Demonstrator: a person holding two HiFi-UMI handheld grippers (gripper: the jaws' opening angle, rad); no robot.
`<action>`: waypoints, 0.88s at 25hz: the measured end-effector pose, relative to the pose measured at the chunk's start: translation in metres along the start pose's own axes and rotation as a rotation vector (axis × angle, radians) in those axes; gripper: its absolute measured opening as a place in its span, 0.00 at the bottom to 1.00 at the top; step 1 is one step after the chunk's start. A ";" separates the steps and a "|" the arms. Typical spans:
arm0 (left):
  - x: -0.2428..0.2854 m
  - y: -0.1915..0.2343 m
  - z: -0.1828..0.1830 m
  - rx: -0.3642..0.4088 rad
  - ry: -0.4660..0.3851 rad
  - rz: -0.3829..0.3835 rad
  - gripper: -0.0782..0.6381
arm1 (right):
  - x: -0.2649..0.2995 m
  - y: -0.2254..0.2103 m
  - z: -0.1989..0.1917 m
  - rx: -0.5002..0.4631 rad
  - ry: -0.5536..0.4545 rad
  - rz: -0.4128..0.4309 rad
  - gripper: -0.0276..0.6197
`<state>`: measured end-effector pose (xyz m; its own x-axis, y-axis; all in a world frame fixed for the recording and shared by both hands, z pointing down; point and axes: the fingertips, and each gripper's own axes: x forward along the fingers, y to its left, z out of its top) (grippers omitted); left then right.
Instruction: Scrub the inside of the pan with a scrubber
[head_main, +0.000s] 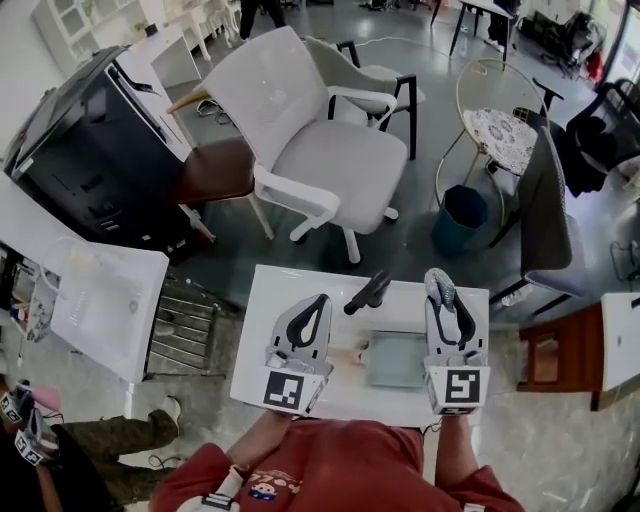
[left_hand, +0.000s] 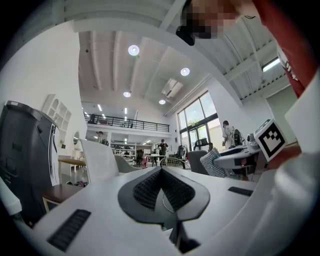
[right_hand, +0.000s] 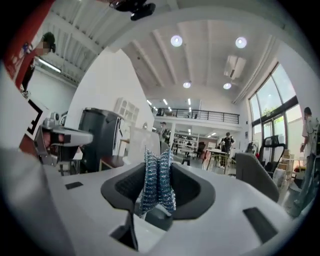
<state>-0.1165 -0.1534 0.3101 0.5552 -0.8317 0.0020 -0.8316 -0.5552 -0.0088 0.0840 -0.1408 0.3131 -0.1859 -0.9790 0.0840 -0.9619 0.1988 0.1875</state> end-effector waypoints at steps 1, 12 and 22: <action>0.002 0.003 0.010 0.006 -0.021 0.006 0.13 | -0.001 -0.005 0.015 -0.002 -0.045 -0.015 0.30; 0.011 0.025 0.055 0.039 -0.115 0.064 0.13 | -0.009 -0.037 0.071 0.018 -0.235 -0.141 0.31; 0.014 0.018 0.067 0.055 -0.176 0.046 0.13 | -0.004 -0.032 0.062 -0.003 -0.213 -0.139 0.31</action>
<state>-0.1229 -0.1747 0.2430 0.5136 -0.8401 -0.1746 -0.8571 -0.5117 -0.0591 0.1031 -0.1459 0.2462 -0.0898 -0.9845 -0.1507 -0.9807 0.0610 0.1859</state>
